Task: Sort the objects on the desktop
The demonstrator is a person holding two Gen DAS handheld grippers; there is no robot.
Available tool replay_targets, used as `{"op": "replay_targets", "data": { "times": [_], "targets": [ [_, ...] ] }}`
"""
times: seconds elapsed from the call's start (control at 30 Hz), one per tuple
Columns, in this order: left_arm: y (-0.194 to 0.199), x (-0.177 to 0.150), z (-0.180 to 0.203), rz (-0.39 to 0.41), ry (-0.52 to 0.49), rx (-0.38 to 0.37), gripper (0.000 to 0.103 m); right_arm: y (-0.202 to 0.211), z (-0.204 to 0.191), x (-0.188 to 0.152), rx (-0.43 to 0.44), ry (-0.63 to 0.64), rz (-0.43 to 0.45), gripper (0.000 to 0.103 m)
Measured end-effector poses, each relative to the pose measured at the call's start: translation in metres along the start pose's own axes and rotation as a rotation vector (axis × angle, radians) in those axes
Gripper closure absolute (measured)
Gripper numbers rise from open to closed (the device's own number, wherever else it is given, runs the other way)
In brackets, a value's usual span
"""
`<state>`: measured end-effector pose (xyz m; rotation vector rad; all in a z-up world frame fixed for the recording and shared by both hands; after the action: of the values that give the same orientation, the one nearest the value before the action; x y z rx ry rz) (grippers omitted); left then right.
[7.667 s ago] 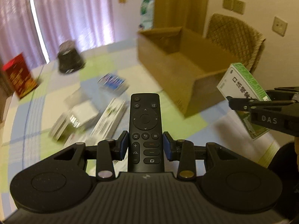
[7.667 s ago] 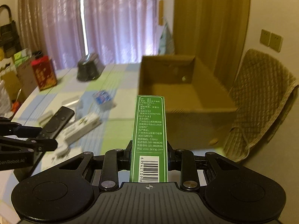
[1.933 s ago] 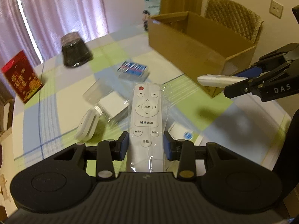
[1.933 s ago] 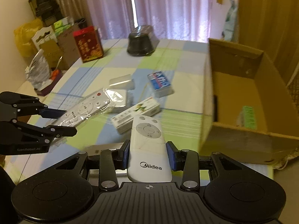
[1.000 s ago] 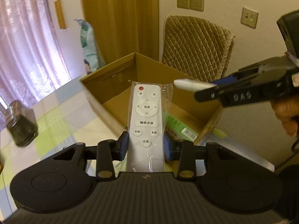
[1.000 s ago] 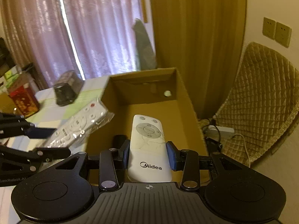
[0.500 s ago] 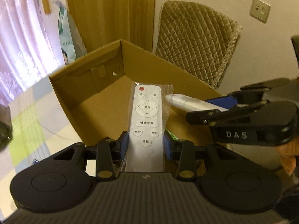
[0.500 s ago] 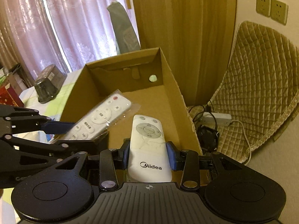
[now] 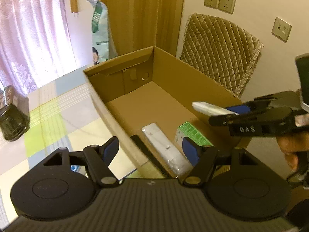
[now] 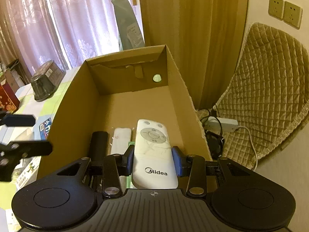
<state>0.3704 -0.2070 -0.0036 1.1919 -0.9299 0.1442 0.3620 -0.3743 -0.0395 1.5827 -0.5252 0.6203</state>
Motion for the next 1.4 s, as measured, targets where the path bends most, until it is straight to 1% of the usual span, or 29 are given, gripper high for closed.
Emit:
{"op": "replay_targets", "data": {
  "times": [0.07, 0.1, 0.13, 0.17, 0.37, 0.43, 0.47, 0.57, 0.7, 0.8, 0.9, 1.03, 1.17, 1.3, 1.4],
  "targets": [
    [0.006, -0.004, -0.003, 0.002, 0.007, 0.003, 0.035, -0.002, -0.002, 0.003, -0.01, 0.01, 0.014, 0.063],
    [0.01, -0.007, -0.005, 0.002, 0.011, 0.004, 0.035, -0.002, -0.003, 0.004, -0.018, 0.015, 0.022, 0.052],
    [0.014, -0.01, -0.007, 0.003, 0.016, 0.006, 0.035, -0.001, -0.002, 0.007, -0.018, 0.005, 0.034, 0.038],
    [0.018, -0.014, -0.01, 0.006, 0.022, 0.01, 0.035, 0.002, -0.002, 0.008, -0.01, -0.007, 0.052, 0.026],
    [0.052, -0.047, -0.034, 0.007, 0.08, 0.049, 0.034, 0.034, -0.009, 0.011, 0.018, -0.021, 0.116, 0.026],
    [0.067, -0.065, -0.046, 0.004, 0.111, 0.074, 0.032, 0.049, -0.016, 0.008, 0.03, -0.024, 0.14, 0.026],
    [0.075, -0.075, -0.052, 0.0, 0.129, 0.085, 0.03, 0.057, -0.021, 0.006, 0.039, -0.02, 0.154, 0.026],
    [0.098, -0.101, -0.068, -0.011, 0.17, 0.125, 0.03, 0.085, -0.045, -0.006, 0.07, 0.009, 0.197, 0.026],
    [0.132, -0.142, -0.09, -0.034, 0.201, 0.193, 0.026, 0.114, -0.079, -0.029, 0.137, 0.03, 0.22, 0.026],
    [0.156, -0.171, -0.099, -0.053, 0.2, 0.22, 0.023, 0.121, -0.103, -0.051, 0.178, 0.046, 0.191, 0.026],
    [0.172, -0.196, -0.101, -0.077, 0.167, 0.233, 0.022, 0.12, -0.124, -0.076, 0.214, 0.049, 0.136, 0.026],
    [0.183, -0.224, -0.093, -0.112, 0.126, 0.204, 0.019, 0.112, -0.15, -0.107, 0.254, 0.071, 0.044, 0.026],
    [0.184, -0.248, -0.081, -0.138, 0.081, 0.168, 0.018, 0.11, -0.168, -0.131, 0.265, 0.118, -0.016, 0.026],
    [0.178, -0.261, -0.071, -0.155, -0.002, 0.145, 0.017, 0.107, -0.175, -0.142, 0.265, 0.119, -0.051, 0.026],
    [0.173, -0.265, -0.069, -0.162, -0.033, 0.136, 0.017, 0.105, -0.178, -0.147, 0.26, 0.129, -0.066, 0.026]
  ]
}}
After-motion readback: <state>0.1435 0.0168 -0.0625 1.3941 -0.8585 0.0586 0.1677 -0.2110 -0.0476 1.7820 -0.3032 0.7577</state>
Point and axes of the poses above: each gripper's, at about its wrist camera, not at the fingertips, and y roughly against the way its jaws point, z to its right, x to its top, the point moved 6 cm from there along -y, roughly the way its jaws point, and after that the axes turned 2 degrees about y, right-handed, at the moved point
